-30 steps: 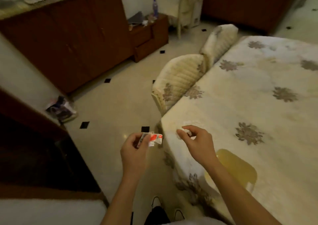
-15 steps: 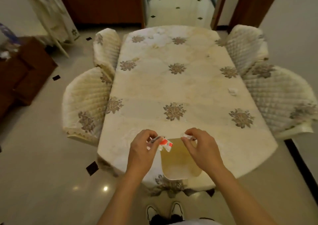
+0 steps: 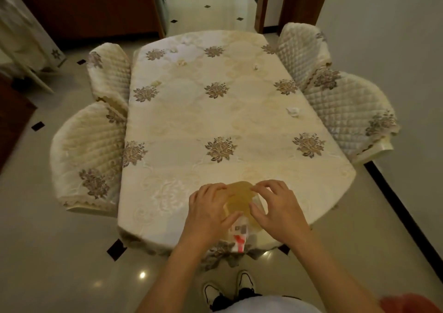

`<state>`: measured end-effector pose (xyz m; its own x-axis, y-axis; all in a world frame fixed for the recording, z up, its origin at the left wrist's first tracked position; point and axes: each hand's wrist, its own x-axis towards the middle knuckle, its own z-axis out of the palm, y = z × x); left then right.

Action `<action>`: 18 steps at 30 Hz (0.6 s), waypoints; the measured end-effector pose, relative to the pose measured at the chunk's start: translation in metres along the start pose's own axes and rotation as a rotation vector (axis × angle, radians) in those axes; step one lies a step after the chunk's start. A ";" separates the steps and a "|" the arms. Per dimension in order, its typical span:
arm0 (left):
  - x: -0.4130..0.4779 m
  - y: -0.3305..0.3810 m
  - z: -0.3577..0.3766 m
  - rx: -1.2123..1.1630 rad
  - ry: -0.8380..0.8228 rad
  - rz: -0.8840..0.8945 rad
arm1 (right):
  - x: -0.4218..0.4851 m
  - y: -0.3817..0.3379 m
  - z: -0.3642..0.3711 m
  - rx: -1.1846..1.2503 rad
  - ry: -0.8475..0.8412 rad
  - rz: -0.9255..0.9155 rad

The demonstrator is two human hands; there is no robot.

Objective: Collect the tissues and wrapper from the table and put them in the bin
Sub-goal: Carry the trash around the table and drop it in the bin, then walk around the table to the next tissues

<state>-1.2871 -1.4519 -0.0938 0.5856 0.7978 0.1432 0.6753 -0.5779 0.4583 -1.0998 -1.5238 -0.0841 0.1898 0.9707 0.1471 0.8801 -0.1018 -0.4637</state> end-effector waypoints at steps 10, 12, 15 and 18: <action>0.006 -0.001 -0.016 0.056 0.031 0.015 | -0.002 -0.002 -0.006 -0.003 0.104 0.047; 0.012 0.002 -0.020 0.080 0.020 0.045 | -0.005 -0.001 -0.011 -0.025 0.127 0.061; 0.023 0.010 -0.022 0.115 0.001 0.110 | -0.012 0.000 -0.019 -0.064 0.163 0.097; 0.032 0.023 -0.020 0.104 -0.024 0.183 | -0.027 0.000 -0.031 -0.114 0.213 0.179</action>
<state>-1.2616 -1.4367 -0.0611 0.7123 0.6744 0.1943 0.5985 -0.7283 0.3337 -1.0915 -1.5566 -0.0610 0.4225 0.8690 0.2576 0.8654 -0.3023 -0.3996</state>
